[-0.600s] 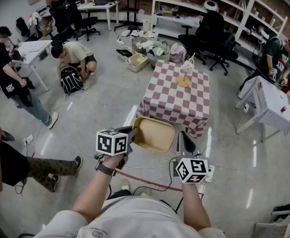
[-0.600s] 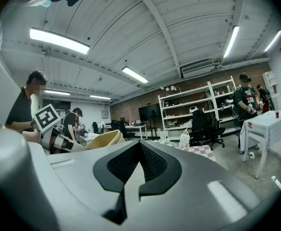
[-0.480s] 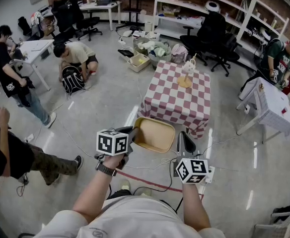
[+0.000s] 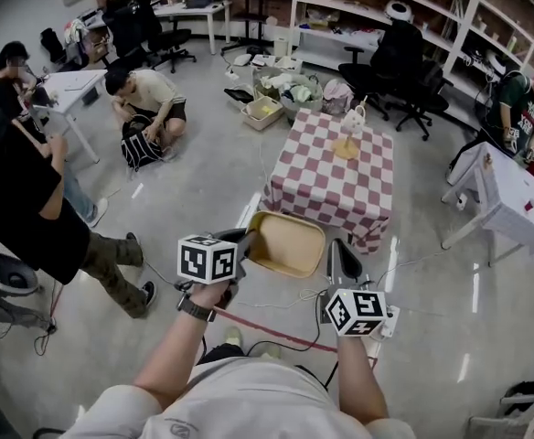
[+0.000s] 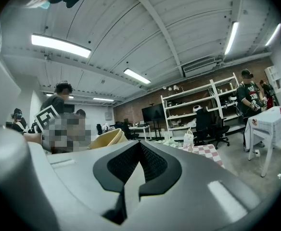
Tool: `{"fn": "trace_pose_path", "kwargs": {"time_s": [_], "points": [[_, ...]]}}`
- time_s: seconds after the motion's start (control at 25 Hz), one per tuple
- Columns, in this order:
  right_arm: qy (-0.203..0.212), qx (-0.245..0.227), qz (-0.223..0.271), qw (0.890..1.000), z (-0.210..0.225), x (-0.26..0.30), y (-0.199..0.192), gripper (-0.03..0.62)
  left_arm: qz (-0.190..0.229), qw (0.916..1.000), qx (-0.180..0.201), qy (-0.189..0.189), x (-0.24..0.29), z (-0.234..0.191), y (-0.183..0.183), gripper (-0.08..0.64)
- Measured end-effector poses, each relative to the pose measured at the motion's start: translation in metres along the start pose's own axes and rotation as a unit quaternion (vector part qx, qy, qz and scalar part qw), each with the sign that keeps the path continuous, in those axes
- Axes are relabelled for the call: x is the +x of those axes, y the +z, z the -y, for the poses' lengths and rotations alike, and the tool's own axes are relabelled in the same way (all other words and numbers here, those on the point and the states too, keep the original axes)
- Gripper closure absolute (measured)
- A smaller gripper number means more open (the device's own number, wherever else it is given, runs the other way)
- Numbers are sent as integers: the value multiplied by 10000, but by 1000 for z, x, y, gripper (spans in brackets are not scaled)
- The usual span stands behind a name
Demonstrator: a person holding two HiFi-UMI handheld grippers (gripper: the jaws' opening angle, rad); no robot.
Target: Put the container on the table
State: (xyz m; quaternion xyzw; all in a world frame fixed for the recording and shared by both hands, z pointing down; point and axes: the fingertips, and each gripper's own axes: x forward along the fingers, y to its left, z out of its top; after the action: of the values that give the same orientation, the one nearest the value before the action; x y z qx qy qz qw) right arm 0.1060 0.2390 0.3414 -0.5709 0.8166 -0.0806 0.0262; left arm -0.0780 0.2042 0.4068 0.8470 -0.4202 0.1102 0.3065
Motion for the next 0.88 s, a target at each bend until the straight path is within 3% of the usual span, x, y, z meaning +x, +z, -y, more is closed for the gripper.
{"fn": "trace_pose_path", "kwargs": {"time_s": [0.48, 0.88], "points": [[99, 97, 82, 9999, 4, 5, 3, 583, -22, 9998, -118, 141, 8, -14, 0, 532], [-101, 41, 3, 9999, 9, 63, -1, 583, -125, 9998, -171, 21, 50, -62, 29, 532]]}}
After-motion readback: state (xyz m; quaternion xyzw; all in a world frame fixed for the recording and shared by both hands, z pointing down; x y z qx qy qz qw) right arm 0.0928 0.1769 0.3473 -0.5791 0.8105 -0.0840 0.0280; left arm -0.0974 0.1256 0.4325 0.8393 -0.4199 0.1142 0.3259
